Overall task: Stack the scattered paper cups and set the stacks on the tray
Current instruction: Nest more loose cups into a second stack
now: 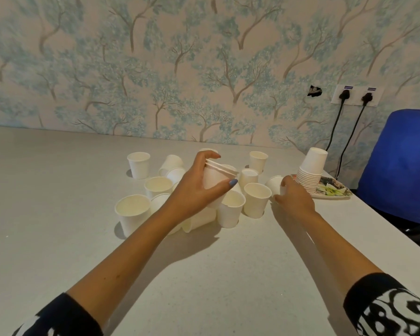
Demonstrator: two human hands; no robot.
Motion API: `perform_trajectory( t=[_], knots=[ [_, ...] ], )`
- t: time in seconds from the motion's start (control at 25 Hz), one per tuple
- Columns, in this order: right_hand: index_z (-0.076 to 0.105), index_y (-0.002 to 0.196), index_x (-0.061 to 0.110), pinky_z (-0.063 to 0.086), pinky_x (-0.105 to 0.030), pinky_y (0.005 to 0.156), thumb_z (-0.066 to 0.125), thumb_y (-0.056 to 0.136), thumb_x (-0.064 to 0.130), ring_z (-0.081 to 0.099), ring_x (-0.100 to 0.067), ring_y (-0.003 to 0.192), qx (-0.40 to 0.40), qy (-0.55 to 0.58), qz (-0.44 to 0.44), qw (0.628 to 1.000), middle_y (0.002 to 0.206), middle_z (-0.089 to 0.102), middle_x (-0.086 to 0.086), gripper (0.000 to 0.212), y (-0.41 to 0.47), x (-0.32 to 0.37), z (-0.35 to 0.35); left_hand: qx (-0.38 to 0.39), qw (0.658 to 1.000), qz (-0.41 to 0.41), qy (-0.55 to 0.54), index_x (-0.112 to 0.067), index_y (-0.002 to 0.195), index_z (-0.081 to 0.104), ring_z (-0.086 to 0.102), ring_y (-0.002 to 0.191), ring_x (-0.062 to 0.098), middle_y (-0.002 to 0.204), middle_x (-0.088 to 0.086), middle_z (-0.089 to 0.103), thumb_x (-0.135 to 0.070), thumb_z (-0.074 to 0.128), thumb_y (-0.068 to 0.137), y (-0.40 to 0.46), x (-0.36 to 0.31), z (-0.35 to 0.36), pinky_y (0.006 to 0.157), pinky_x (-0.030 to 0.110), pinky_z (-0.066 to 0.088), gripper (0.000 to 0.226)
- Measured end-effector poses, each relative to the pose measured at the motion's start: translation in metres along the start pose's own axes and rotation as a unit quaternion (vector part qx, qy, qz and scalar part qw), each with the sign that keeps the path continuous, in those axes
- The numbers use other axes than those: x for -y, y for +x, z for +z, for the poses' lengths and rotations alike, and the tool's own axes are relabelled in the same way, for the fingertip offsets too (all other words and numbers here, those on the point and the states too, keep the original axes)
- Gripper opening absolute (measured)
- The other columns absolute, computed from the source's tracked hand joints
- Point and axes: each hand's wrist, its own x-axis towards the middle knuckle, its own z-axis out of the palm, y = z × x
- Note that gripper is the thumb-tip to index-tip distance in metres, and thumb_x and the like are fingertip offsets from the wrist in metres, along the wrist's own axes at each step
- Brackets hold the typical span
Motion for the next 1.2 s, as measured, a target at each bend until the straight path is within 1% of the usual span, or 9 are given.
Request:
perform_trajectory(
  t=[0.08,0.24,0.4,0.68,0.76,0.88,0.96,1.08,1.2],
  knots=[
    [0.045,0.118,0.017,0.053,-0.043,0.078,0.072,0.079,0.022,0.058,-0.032,0.101,-0.007,0.013,0.002,1.000,0.118,0.059,-0.011,0.048,-0.007,0.003,0.001,0.005,1.000,0.001,-0.007,-0.060,0.113,0.029,0.056,0.094,-0.004,0.113,-0.029,0.047,-0.070,0.064,0.069,-0.003,0.004,-0.006,0.063,0.010,0.050,0.058],
    [0.032,0.139,0.023,0.048,-0.047,0.088,0.072,0.079,0.033,0.049,-0.035,0.120,0.046,-0.017,-0.025,0.998,0.138,0.047,-0.011,0.072,-0.012,0.005,-0.004,0.017,0.999,-0.010,-0.031,-0.063,0.111,0.028,0.052,0.097,-0.014,0.111,-0.035,0.045,-0.071,0.065,0.068,-0.008,0.006,-0.009,0.064,0.006,0.048,0.057],
    [0.025,0.142,0.033,0.044,-0.051,0.097,0.066,0.082,0.042,0.039,-0.038,0.129,0.107,-0.088,-0.029,0.990,0.148,0.033,-0.011,0.074,-0.010,0.006,-0.006,0.029,0.999,-0.010,-0.035,-0.060,0.111,0.030,0.048,0.100,-0.017,0.111,-0.035,0.046,-0.068,0.063,0.072,-0.013,0.006,-0.005,0.071,0.001,0.044,0.052],
    [0.036,0.122,0.024,0.050,-0.045,0.086,0.070,0.076,0.032,0.052,-0.029,0.106,0.077,-0.030,-0.048,0.995,0.124,0.050,-0.010,0.058,-0.003,0.013,0.003,0.028,0.999,-0.029,-0.022,-0.064,0.115,0.022,0.044,0.102,-0.024,0.112,-0.049,0.035,-0.074,0.055,0.070,-0.018,0.011,-0.003,0.073,-0.002,0.042,0.057],
    [0.028,0.131,0.031,0.046,-0.051,0.094,0.058,0.085,0.042,0.049,-0.032,0.116,0.127,-0.036,-0.065,0.989,0.135,0.044,-0.014,0.056,0.000,0.012,0.007,0.025,0.999,-0.035,-0.021,-0.064,0.117,0.022,0.041,0.102,-0.028,0.109,-0.054,0.034,-0.074,0.057,0.070,-0.017,0.011,-0.001,0.073,-0.005,0.039,0.059],
    [0.011,0.145,0.040,0.033,-0.057,0.106,0.051,0.087,0.053,0.025,-0.039,0.140,0.174,-0.052,-0.071,0.981,0.153,0.025,-0.019,0.071,0.009,0.005,0.010,0.024,0.999,-0.039,-0.017,-0.070,0.115,0.020,0.038,0.104,-0.030,0.108,-0.057,0.034,-0.075,0.059,0.068,-0.014,0.011,0.001,0.073,-0.006,0.037,0.062],
    [0.018,0.140,0.034,0.041,-0.054,0.098,0.065,0.079,0.048,0.035,-0.041,0.133,0.144,-0.059,-0.070,0.985,0.145,0.034,-0.023,0.078,0.009,0.006,0.005,0.024,0.999,-0.045,-0.016,-0.070,0.115,0.019,0.042,0.106,-0.025,0.110,-0.055,0.035,-0.074,0.061,0.067,-0.011,0.009,0.003,0.072,-0.003,0.039,0.064],
    [0.027,0.124,0.022,0.048,-0.042,0.072,0.073,0.073,0.034,0.055,-0.039,0.099,-0.031,0.081,-0.021,0.996,0.115,0.054,-0.017,0.071,0.002,0.021,-0.019,0.016,0.999,-0.043,-0.021,-0.057,0.129,0.020,0.046,0.110,-0.005,0.124,-0.035,0.038,-0.069,0.065,0.067,-0.003,0.009,0.009,0.079,0.003,0.039,0.078],
    [0.027,0.111,0.024,0.048,-0.033,0.060,0.072,0.071,0.045,0.059,-0.027,0.085,-0.203,0.315,-0.015,0.927,0.102,0.051,-0.003,0.064,-0.012,0.054,-0.055,0.005,0.998,-0.048,-0.033,-0.048,0.139,0.014,0.043,0.119,0.004,0.142,-0.016,0.033,-0.065,0.068,0.066,0.002,0.012,0.016,0.084,0.007,0.039,0.093]
  ],
)
